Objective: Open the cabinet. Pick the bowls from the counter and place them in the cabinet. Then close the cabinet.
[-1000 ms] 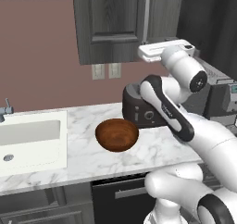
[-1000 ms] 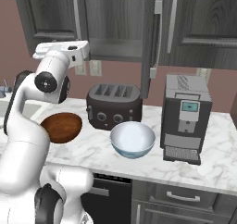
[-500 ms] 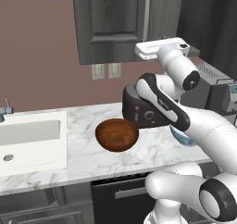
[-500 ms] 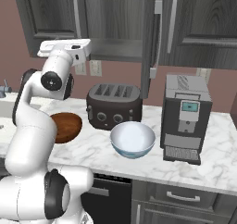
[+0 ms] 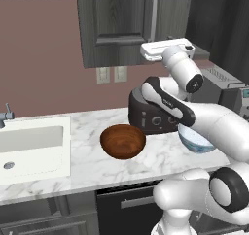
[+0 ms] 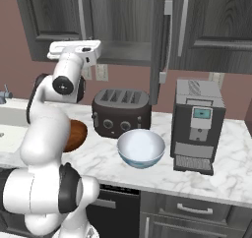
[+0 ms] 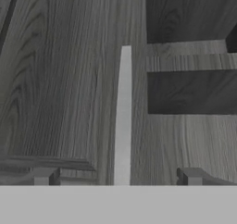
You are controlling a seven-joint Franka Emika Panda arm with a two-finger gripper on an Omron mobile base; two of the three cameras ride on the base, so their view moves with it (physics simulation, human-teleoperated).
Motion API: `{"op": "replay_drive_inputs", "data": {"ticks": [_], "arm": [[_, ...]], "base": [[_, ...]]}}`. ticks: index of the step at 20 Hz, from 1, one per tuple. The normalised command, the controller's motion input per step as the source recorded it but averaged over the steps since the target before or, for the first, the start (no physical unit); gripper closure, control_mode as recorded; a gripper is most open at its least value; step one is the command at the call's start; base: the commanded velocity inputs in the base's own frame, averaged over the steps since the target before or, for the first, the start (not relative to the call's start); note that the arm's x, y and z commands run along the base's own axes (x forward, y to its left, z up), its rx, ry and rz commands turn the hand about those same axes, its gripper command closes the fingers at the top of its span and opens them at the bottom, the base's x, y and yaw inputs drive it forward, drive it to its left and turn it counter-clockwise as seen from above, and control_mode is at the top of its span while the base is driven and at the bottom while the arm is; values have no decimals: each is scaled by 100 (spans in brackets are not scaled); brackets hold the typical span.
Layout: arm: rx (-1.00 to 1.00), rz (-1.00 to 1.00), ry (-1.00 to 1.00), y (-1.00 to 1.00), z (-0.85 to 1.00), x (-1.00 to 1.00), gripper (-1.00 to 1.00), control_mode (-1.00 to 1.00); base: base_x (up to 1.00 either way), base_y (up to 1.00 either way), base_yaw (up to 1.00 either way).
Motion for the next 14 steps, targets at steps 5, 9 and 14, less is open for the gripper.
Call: {"op": "replay_drive_inputs", "data": {"ticks": [5,9,14], "arm": [[2,0,0,-9,0,28,-100,-100],[0,0,0,-1,0,26,-100,-100],[0,0,0,0,0,19,-100,-100]], "base": [[0,0,0],[0,0,0],[0,0,0]]}}
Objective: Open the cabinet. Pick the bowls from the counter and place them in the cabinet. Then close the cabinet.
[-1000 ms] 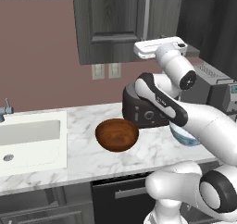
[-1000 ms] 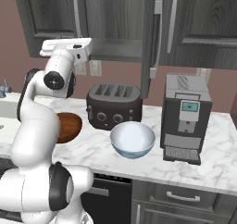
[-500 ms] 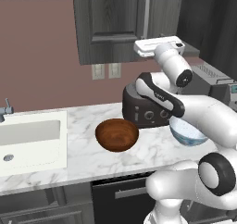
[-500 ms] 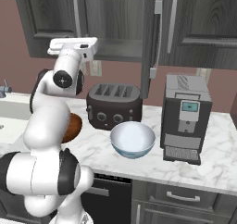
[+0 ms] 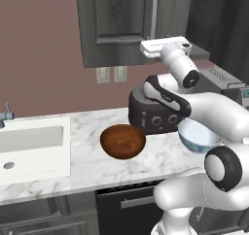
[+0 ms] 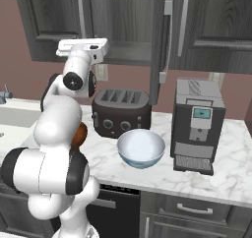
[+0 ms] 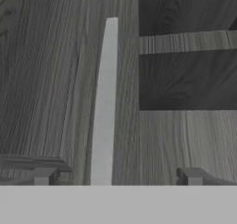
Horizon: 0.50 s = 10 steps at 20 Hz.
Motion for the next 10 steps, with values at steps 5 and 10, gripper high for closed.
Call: {"op": "replay_drive_inputs", "data": {"ticks": [5,10], "arm": [[0,0,0,0,0,24,-100,-100],[0,0,0,0,0,29,-100,-100]], "base": [[0,0,0],[0,0,0]]}}
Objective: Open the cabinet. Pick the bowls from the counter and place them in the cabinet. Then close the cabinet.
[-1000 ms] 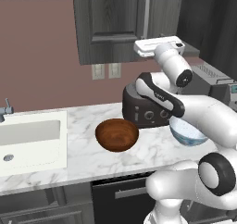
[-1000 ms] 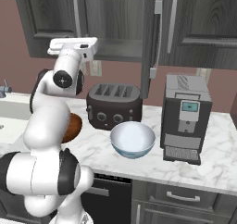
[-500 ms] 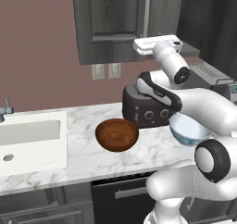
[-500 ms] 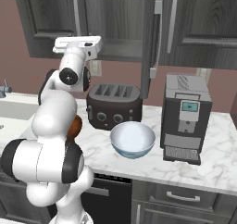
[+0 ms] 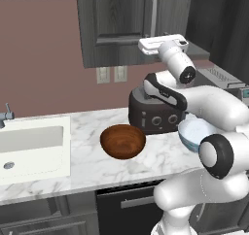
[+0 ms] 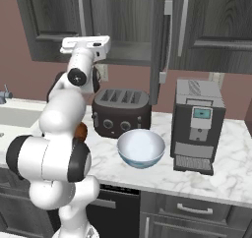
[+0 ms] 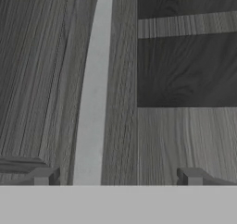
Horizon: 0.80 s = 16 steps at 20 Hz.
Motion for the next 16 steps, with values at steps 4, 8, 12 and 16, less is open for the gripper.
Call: {"op": "replay_drive_inputs", "data": {"ticks": [4,8,12,16], "arm": [[0,0,0,0,0,33,-100,-100],[0,0,0,0,0,40,-100,-100],[0,0,0,0,0,36,100,-100],[0,0,0,1,0,34,100,-100]], "base": [[0,0,0],[0,0,0],[0,0,0],[0,0,0]]}}
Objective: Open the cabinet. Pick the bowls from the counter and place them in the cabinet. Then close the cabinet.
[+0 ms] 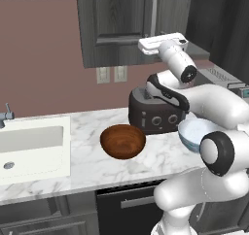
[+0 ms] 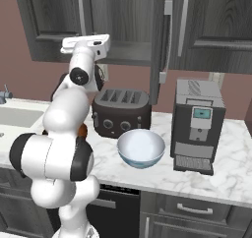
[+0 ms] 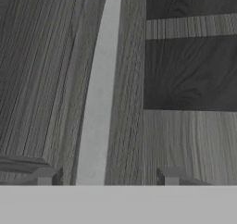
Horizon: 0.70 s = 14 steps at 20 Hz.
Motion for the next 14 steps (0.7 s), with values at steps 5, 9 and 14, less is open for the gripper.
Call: {"op": "replay_drive_inputs", "data": {"ticks": [5,9,14], "arm": [[0,0,0,1,0,27,100,-100],[0,0,0,9,0,31,100,-100],[0,0,3,3,0,43,100,-100]], "base": [[0,0,0],[0,0,0],[0,0,0]]}}
